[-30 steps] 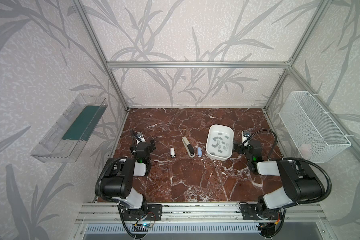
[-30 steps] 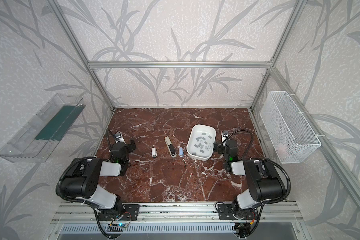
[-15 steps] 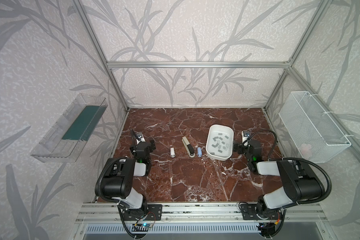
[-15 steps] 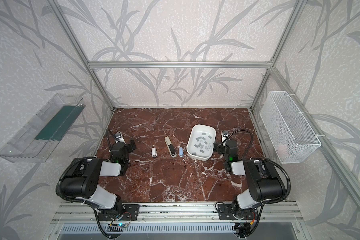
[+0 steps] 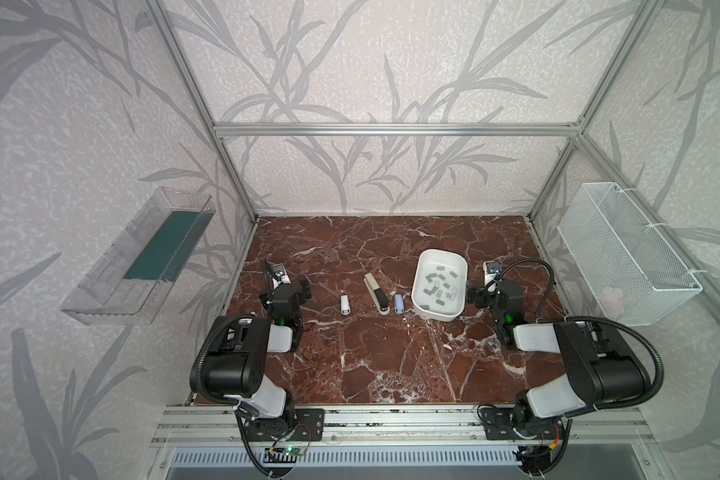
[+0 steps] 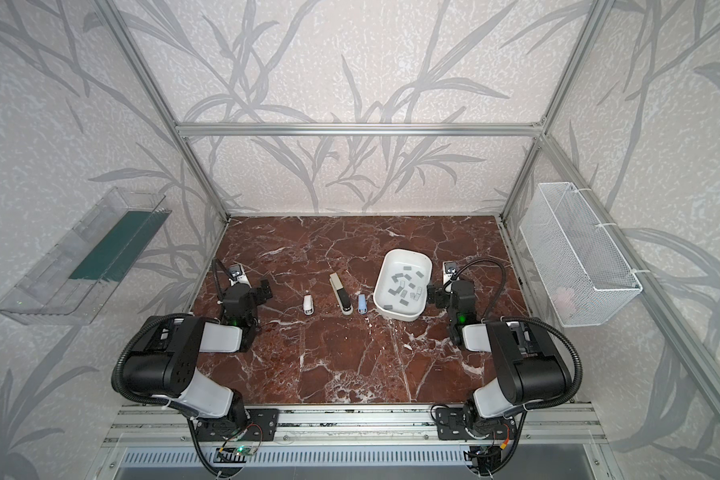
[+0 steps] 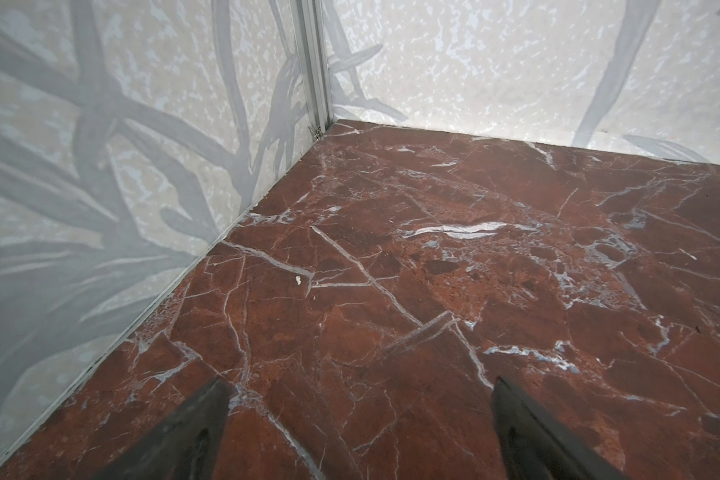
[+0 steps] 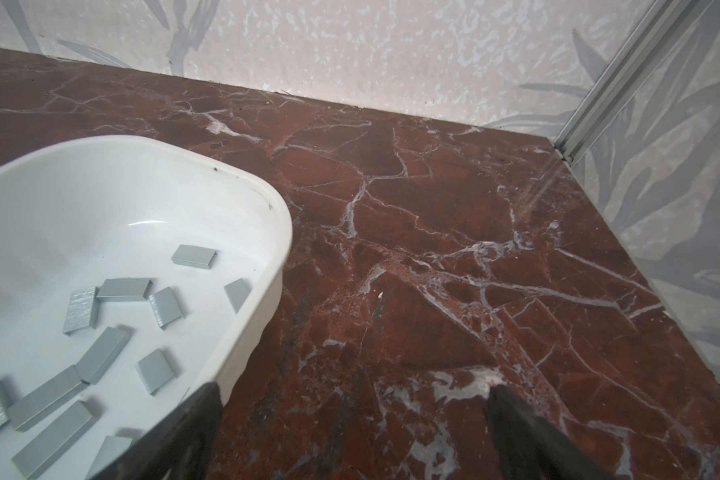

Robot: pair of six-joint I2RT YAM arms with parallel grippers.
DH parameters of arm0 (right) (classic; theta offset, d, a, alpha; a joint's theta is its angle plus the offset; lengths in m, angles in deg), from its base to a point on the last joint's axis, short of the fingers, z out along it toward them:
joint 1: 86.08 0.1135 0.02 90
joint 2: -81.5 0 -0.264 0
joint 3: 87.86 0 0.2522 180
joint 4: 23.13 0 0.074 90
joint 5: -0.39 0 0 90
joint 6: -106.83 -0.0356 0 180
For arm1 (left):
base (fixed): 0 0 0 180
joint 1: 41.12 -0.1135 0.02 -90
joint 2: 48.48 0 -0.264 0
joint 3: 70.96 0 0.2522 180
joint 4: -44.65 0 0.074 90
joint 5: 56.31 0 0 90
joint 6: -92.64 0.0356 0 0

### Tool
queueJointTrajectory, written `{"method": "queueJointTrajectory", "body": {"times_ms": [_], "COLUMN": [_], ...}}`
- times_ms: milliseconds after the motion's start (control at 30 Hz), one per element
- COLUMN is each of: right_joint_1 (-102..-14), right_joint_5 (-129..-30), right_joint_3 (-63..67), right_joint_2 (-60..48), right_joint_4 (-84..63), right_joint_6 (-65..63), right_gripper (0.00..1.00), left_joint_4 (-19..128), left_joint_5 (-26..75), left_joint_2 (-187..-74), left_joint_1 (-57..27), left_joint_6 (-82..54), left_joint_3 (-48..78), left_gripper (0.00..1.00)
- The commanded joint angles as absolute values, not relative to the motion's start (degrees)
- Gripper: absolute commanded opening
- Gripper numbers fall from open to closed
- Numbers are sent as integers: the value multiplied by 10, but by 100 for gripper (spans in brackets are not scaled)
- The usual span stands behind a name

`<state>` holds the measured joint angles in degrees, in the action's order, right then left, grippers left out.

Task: Load the staples into the stapler
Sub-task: 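Move left gripper toward the large beige-black stapler while right gripper approaches the tray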

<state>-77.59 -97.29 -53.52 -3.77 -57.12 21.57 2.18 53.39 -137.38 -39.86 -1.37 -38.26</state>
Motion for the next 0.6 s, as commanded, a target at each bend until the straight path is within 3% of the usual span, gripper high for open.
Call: {"method": "queueJointTrajectory", "body": {"times_ms": [0,100,233,300,400,467,567], "right_joint_1": [-756,-756,-758,-759,-749,-676,-502], "right_joint_5": [-1031,-1020,-999,-940,-740,-731,-870], "right_joint_3": [-516,-431,-339,-344,-389,-373,-328], "right_joint_2": [72,155,208,233,266,264,242], "right_joint_4": [-475,-245,-37,-36,-166,-166,-96], "right_joint_6": [202,135,-51,-91,-97,-90,-50], "right_gripper": [99,99,99,99,99,99,99], "left_joint_4": [-36,42,307,393,498,503,558], "left_joint_5": [532,566,549,502,447,442,357], "left_joint_2": [-1319,-1222,-1071,-1015,-947,-907,-903], "left_joint_1": [-382,-359,-357,-358,-359,-375,-383], "left_joint_6": [27,41,-83,-122,-189,-248,-239], "left_joint_3": [-419,-418,-349,-315,-295,-310,-268], "left_gripper": [99,99,99,99,99,99,99]}}
